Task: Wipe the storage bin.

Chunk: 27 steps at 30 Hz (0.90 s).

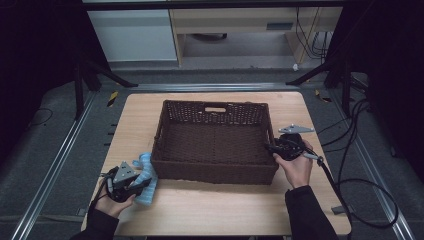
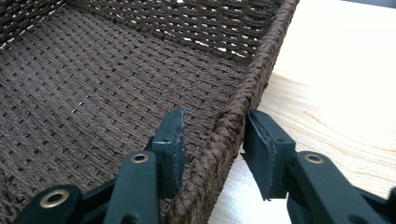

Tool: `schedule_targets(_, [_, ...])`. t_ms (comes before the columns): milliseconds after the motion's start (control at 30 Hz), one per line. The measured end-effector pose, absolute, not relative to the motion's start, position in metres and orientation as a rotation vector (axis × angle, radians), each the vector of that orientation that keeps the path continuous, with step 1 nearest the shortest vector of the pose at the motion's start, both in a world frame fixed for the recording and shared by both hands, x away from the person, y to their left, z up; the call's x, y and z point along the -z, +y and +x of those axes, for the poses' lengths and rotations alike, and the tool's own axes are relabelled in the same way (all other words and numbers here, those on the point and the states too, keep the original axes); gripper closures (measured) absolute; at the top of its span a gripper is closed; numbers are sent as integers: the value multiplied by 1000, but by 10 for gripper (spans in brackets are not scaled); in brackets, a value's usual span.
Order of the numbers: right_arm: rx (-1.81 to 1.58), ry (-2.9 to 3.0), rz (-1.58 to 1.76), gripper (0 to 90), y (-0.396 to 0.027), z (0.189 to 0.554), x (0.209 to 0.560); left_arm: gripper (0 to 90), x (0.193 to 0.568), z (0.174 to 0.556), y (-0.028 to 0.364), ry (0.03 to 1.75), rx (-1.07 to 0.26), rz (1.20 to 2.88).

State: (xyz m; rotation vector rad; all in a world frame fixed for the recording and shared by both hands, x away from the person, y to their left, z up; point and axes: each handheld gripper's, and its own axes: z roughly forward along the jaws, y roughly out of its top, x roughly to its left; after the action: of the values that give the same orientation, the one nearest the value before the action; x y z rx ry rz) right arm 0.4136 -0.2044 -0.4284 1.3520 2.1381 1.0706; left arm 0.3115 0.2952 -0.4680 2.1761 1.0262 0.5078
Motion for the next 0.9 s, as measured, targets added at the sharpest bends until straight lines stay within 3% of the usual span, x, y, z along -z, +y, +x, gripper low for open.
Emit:
schedule_targets(300, [-1072, 2140, 1349, 583, -205, 413, 428, 679, 471, 313, 298, 1059, -524, 2175])
schedule_targets(633, [-1078, 2130, 1340, 559, -207, 413, 427, 674, 458, 316, 346, 1281, -669, 2028])
schedule_targets(900, [-1084, 2121, 1341, 546, -208, 413, 425, 660, 476, 322, 360, 1359, -680, 2061])
